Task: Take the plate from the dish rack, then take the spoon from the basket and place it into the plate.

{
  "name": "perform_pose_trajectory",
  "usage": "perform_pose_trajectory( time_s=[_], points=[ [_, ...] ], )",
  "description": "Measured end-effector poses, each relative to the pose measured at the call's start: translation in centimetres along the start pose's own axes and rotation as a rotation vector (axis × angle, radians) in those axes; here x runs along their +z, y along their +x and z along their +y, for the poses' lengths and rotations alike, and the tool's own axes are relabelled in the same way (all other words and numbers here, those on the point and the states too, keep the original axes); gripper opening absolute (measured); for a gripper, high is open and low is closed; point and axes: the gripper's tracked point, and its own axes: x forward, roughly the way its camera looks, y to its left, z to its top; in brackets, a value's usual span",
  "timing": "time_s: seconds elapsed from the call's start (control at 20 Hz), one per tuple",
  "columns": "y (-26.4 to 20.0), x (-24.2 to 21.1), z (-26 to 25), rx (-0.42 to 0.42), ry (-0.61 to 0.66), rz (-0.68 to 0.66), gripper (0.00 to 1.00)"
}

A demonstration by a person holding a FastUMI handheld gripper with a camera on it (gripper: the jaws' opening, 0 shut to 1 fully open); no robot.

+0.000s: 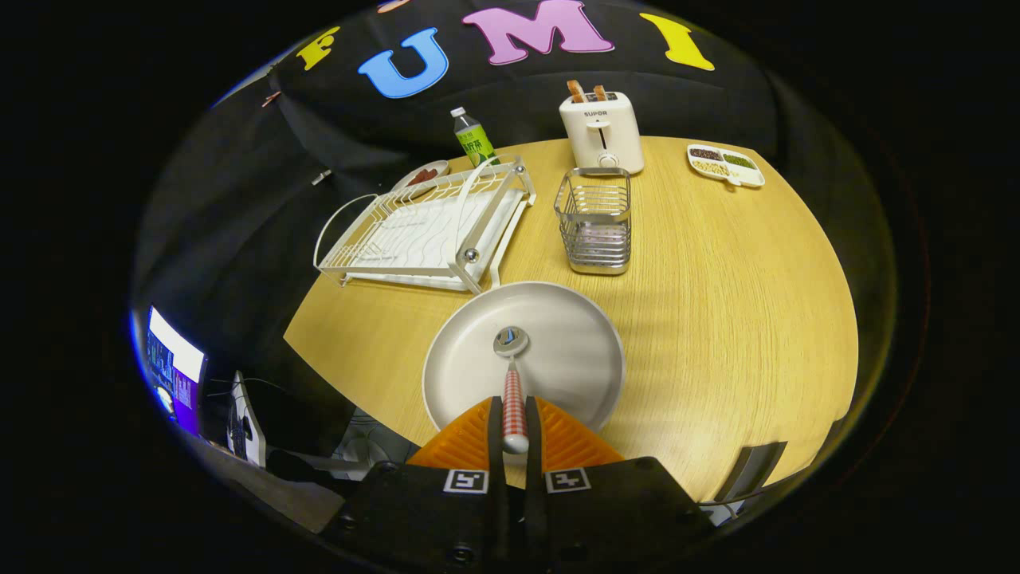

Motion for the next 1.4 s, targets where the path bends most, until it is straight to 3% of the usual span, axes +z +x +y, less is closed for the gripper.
perform_pose_trajectory(
  time_s=[0.2,0.45,0.5,0.55,0.7,0.9,1.1,1.4],
  points=[
    [1.0,-1.2,-0.9,-0.057,-0.047,0.035,0.13],
    [1.5,-0.6,-1.7,-0.102,-0.016,0.021,0.20],
    [1.2,-0.3,-1.8,-0.109,-0.007,0.010,0.37],
    [1.2,-0.1,-2.0,-0.117,-0.002,0.002,0.43],
    [1.2,0.1,-2.3,-0.130,0.007,0.000,0.77],
    [0.9,0.5,-2.3,-0.141,0.011,-0.011,0.95],
    [-0.1,2.2,-1.6,-0.132,0.049,-0.049,0.97],
    [-4.6,9.2,-0.2,-0.145,-0.003,-0.230,0.98]
  ],
)
